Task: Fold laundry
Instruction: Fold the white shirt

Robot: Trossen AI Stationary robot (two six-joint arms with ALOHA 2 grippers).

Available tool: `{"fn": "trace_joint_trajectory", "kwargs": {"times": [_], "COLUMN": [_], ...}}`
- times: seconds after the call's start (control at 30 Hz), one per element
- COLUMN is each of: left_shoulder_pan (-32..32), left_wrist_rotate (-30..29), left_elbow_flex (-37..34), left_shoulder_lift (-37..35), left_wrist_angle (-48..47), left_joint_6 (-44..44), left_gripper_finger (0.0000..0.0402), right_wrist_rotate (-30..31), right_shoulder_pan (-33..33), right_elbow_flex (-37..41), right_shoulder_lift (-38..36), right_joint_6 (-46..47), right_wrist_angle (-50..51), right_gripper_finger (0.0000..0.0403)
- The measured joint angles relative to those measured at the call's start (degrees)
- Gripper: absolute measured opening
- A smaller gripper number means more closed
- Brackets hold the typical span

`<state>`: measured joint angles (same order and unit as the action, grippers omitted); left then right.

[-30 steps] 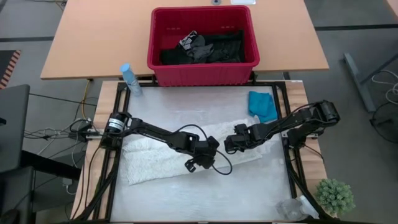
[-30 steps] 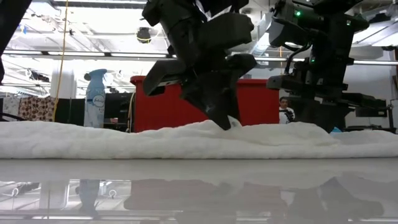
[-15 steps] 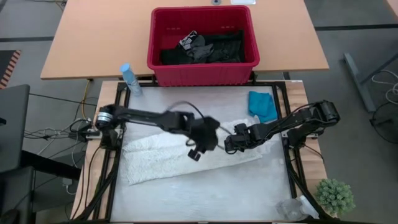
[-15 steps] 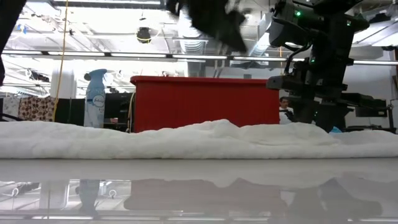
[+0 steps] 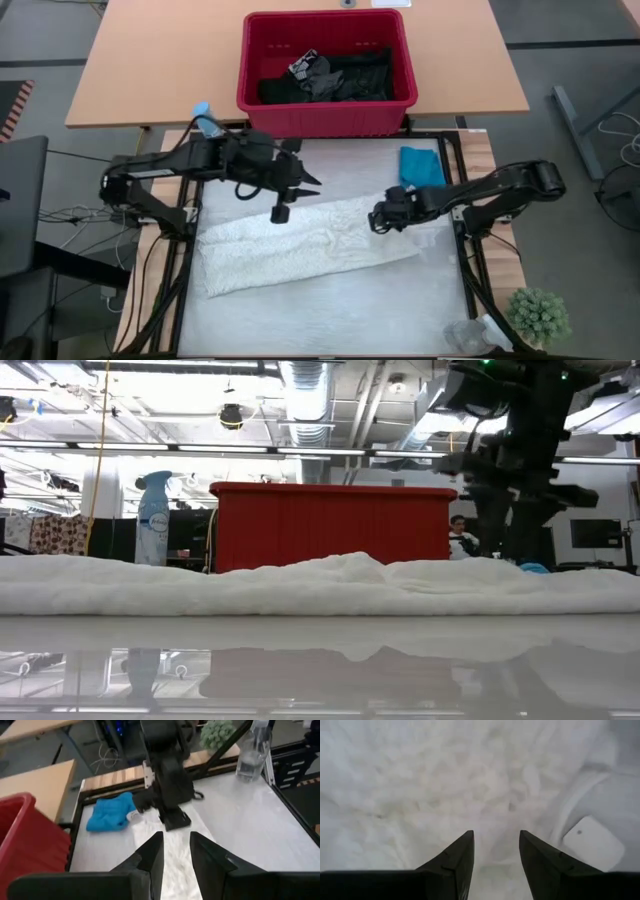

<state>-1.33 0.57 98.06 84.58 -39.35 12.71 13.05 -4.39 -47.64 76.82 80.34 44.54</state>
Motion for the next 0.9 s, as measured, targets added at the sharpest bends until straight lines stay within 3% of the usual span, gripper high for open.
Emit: {"fn": "trace_joint_trajectory", "kwargs": {"times": [0.13,0.23,0.33,0.43,0.67,0.77,0.9], "left_shoulder_pan": [-0.1,0.0,0.0,-0.1,0.0,0.0,0.0], "left_wrist_rotate": [1.9,6.3,7.0,6.0,2.6,-1.2,-8.1], "left_elbow_flex": [-0.1,-0.1,-0.1,-0.1,-1.1,-8.6,-26.1], "left_shoulder_lift": [-0.9,-2.2,-4.7,-8.3,-20.0,-26.4,-36.2], "left_wrist_angle": [-2.6,-1.5,-0.1,2.0,10.7,14.6,25.6], "left_joint_6": [-0.9,-0.9,-1.0,-0.3,0.1,-1.9,-8.0], "left_gripper_finger": [0.0075,0.006,0.0036,0.0008,0.0001,0.0,0.0], "right_wrist_rotate": [3.1,10.6,17.4,18.2,18.3,18.1,17.5], "right_shoulder_pan": [-0.8,-5.1,-10.2,-12.7,-13.8,-14.7,-16.3], "right_elbow_flex": [0.0,0.1,1.4,4.4,8.9,8.9,8.9], "right_shoulder_lift": [-5.7,-7.7,-7.2,-5.4,0.6,3.3,7.4], "right_joint_6": [-4.6,-14.6,-24.9,-27.6,-25.4,-25.5,-25.3], "right_wrist_angle": [-5.5,-14.5,-26.5,-36.3,-43.9,-43.9,-43.8], "right_gripper_finger": [0.018,0.018,0.0175,0.0164,0.0135,0.0126,0.012]}}
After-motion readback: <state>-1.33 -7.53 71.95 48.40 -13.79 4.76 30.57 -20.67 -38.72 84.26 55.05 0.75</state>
